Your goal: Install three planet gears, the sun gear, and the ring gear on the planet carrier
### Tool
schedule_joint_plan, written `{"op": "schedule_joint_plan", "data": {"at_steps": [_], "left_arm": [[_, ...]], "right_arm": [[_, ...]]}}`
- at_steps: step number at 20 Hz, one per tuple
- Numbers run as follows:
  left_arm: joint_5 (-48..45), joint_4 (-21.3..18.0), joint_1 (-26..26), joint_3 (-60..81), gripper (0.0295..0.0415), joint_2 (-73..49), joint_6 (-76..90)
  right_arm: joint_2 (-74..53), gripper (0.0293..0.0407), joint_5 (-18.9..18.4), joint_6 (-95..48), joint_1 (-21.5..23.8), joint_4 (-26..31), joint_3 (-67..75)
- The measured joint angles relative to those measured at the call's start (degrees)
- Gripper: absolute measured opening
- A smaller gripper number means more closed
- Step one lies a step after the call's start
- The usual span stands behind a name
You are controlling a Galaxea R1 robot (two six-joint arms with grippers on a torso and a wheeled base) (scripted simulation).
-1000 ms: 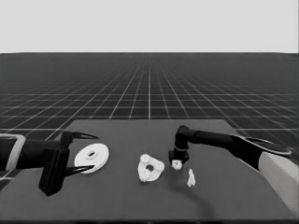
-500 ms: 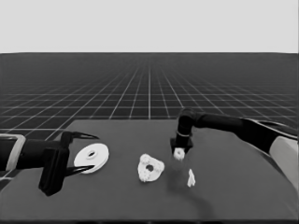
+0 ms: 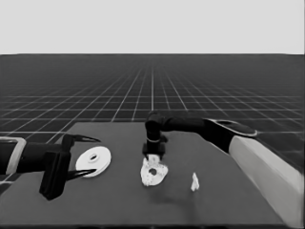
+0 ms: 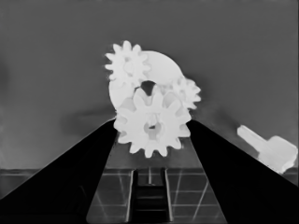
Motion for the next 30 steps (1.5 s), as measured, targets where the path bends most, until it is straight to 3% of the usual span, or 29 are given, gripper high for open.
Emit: {"op": "schedule_joint_plan", "data": {"at_steps": [4,6,9,30], "left_arm": [[0.0,0.0,0.0,0.0,0.0385,0.0,0.0],[0.0,0.0,0.0,0.0,0.0385,0.0,0.0],[0.0,0.0,0.0,0.0,0.0385,0.0,0.0],[0.0,0.0,0.0,0.0,0.0385,0.0,0.0]], "right_arm": [[0.9,0.0312,0.0,0.0,0.0,0.0,-1.1],[1.6,0.0312,1.2,-1.5,-4.6,-4.5,-3.4],[2.0,0.0312,2.0,-2.4,-6.6,-6.2,-4.9],[2.0,0.0312,2.2,6.2,-7.7,-6.7,-5.3]]}}
